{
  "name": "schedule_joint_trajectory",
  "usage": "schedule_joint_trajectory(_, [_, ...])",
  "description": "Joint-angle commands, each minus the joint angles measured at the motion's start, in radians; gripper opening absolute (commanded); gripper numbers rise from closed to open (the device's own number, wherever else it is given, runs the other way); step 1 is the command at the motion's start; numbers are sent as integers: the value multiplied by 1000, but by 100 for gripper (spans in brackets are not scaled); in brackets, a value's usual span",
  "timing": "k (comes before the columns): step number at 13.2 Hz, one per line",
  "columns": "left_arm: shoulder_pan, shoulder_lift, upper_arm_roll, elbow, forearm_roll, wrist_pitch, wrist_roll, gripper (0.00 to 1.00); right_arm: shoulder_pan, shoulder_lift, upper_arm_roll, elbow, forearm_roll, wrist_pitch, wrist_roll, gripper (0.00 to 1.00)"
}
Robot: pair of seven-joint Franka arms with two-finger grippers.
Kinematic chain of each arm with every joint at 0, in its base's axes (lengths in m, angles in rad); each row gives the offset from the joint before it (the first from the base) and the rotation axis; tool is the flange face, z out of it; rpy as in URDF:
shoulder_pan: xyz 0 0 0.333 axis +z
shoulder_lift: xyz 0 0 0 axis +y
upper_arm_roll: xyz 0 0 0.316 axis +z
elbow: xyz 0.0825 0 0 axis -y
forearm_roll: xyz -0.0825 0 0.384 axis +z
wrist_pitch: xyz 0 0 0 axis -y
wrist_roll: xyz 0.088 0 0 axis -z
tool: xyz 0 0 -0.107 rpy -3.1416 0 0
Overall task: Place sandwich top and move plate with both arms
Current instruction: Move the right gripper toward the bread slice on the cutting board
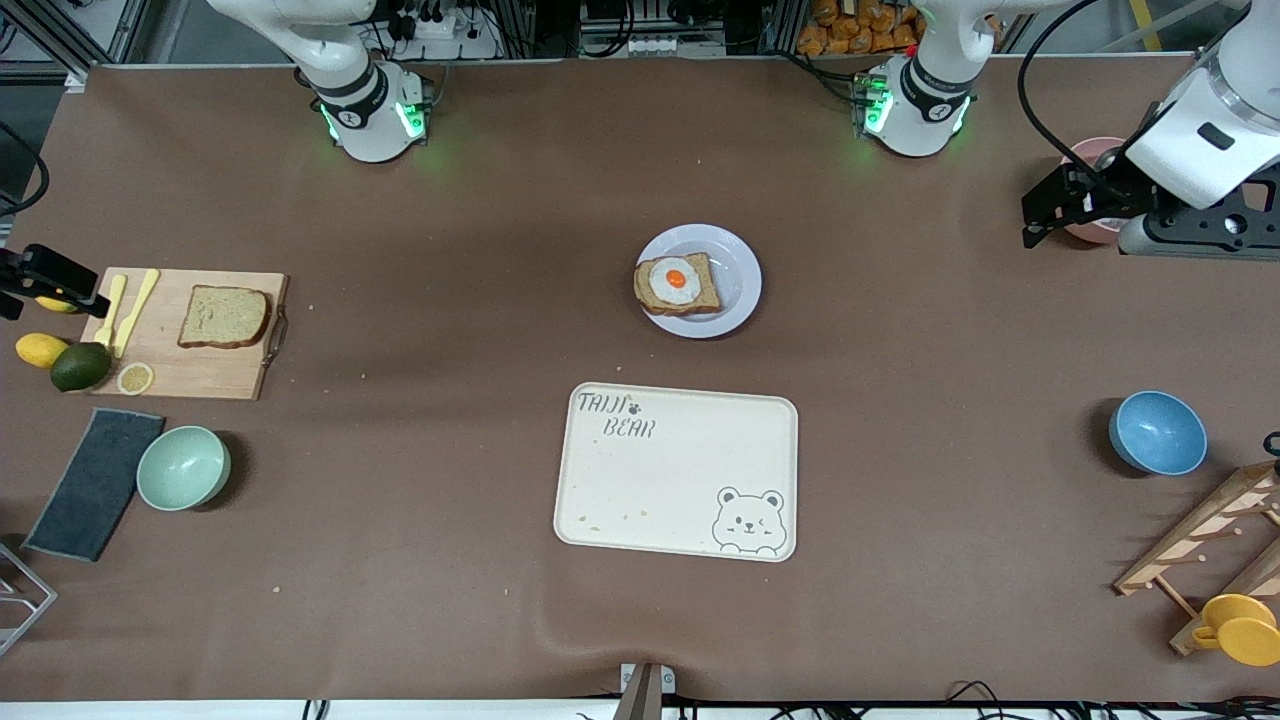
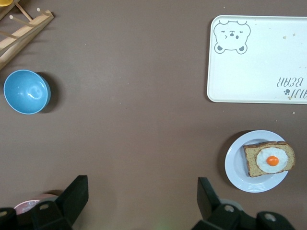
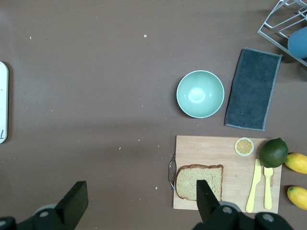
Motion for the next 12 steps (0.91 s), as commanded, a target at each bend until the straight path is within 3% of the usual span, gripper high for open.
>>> schedule_joint_trajectory(1, [1,4,-3,2,-15,3,-23,100,-19,7,9,5,14,-13,6,100])
schedule_joint_trajectory(7, [7,2,-3,-4,-32,-4,-21,100,6,92,15,5,-3,-79,2,100])
schedule_joint_trajectory(12, [7,7,-3,-5,-32,-2,-21,100,-57,156,11,-23,2,-79,-47,100])
